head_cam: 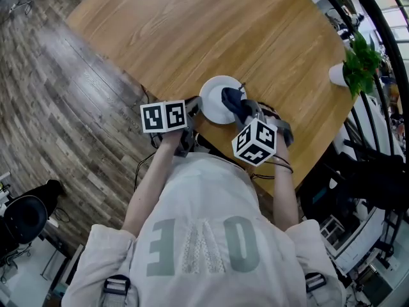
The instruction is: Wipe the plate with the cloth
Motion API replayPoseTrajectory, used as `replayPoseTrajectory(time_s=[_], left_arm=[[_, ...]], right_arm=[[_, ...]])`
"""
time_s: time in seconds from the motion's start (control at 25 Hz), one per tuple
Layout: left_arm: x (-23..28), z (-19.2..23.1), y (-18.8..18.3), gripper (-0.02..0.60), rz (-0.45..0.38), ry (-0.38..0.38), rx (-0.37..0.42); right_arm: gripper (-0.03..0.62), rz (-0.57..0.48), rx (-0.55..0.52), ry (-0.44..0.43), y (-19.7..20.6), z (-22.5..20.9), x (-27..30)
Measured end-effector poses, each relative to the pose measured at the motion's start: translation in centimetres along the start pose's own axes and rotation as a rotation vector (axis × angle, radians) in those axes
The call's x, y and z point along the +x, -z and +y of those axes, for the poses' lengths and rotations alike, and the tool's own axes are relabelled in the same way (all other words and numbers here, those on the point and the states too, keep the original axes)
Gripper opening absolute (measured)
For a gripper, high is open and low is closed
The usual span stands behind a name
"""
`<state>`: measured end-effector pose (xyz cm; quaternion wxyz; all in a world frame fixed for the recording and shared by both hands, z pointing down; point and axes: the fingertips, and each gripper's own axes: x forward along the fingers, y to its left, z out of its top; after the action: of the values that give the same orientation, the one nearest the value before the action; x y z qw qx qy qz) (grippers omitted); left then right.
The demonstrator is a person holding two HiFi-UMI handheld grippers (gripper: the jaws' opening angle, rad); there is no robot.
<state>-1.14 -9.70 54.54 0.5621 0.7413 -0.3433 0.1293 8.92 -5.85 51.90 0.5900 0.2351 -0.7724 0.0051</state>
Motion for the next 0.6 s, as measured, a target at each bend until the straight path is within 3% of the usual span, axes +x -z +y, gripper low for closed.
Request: replayPoseTrajectory(time_s=[0.24, 0.6], left_arm=[[0.2, -0.1, 0.1, 0.025, -0.001, 0.0, -0.001], [0.1, 0.0, 0.1, 0.025, -0.001, -0.003, 0.005]], right_arm=[[0.057, 0.064, -0.036, 0.057, -0.3, -5.6, 3.1], [0.057, 0.108, -0.103, 0.033, -0.6, -3.2, 4.0]])
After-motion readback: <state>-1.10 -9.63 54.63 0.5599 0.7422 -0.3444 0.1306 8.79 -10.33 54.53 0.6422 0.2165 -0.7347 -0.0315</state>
